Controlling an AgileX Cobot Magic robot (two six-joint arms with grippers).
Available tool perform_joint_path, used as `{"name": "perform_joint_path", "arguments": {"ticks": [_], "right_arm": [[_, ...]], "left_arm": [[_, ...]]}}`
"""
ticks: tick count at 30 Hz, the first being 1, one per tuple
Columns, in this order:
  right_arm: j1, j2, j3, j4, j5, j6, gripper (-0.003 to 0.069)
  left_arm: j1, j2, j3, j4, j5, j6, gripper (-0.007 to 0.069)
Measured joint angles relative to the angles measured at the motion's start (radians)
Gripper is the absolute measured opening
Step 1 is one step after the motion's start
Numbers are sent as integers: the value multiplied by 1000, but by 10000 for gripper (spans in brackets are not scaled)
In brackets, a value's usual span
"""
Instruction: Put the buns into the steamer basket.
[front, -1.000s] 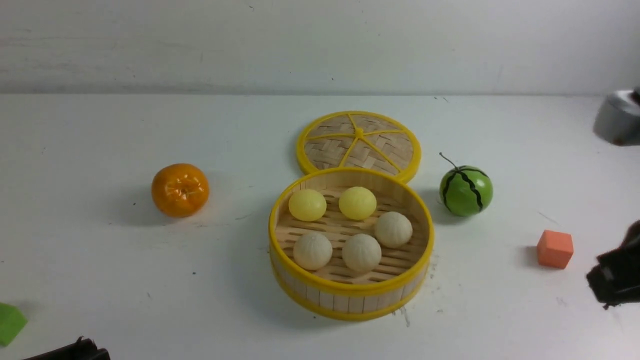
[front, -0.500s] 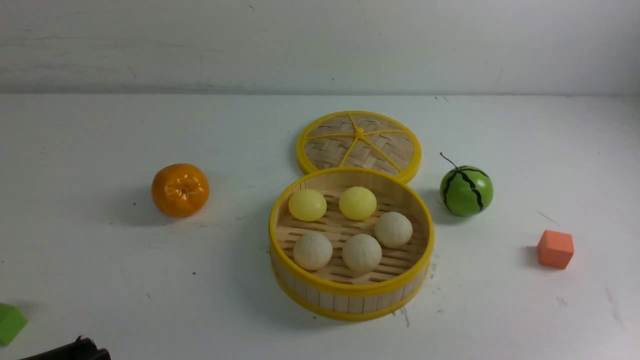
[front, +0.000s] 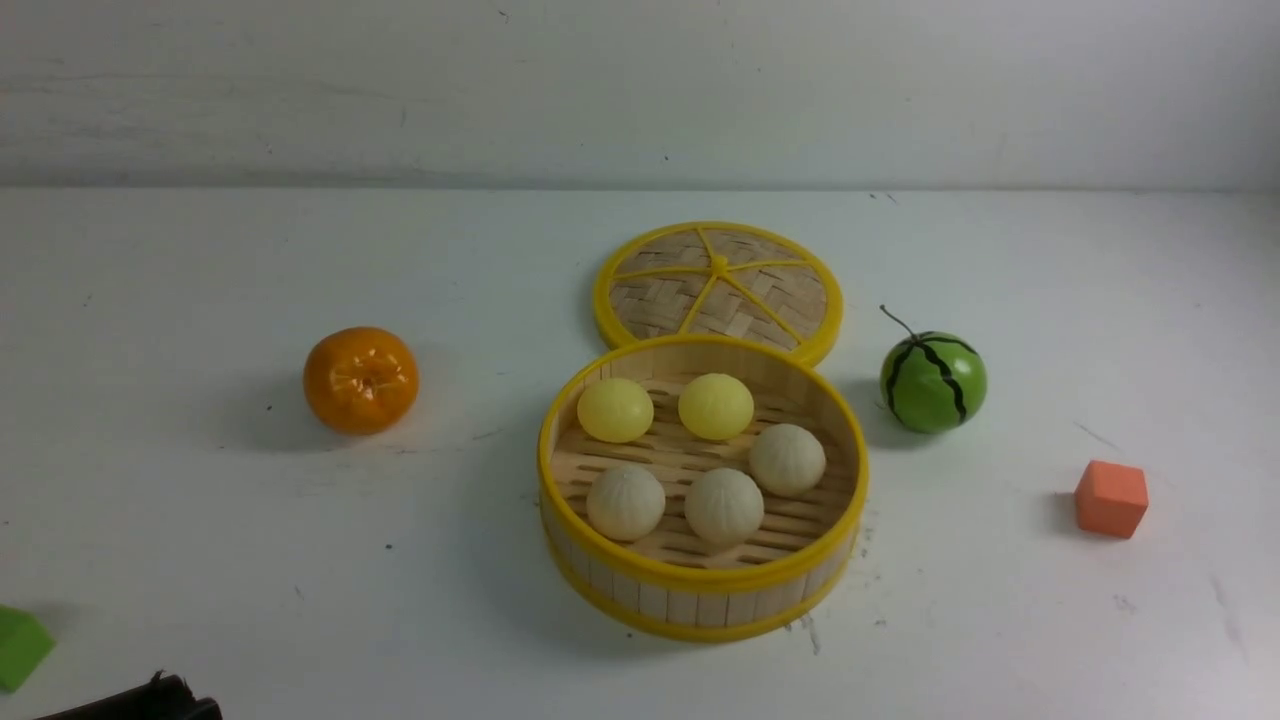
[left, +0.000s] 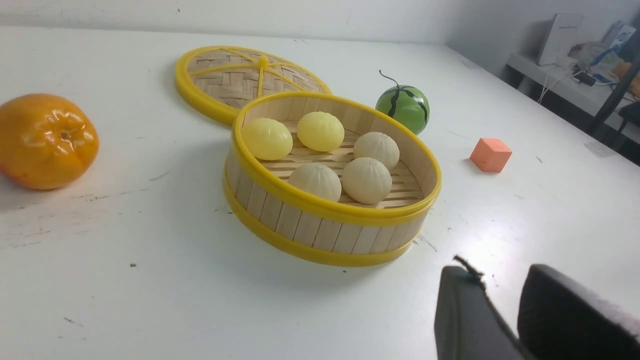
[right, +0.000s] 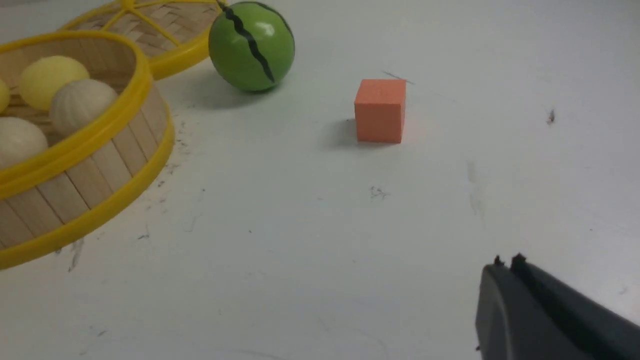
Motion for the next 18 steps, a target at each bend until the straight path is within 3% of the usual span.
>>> {"name": "perform_joint_path", "arguments": {"ticks": [18], "right_arm": [[0, 0, 0, -13, 2, 36, -2]], "left_arm": [[0, 0, 0, 0, 0, 0, 185]]}}
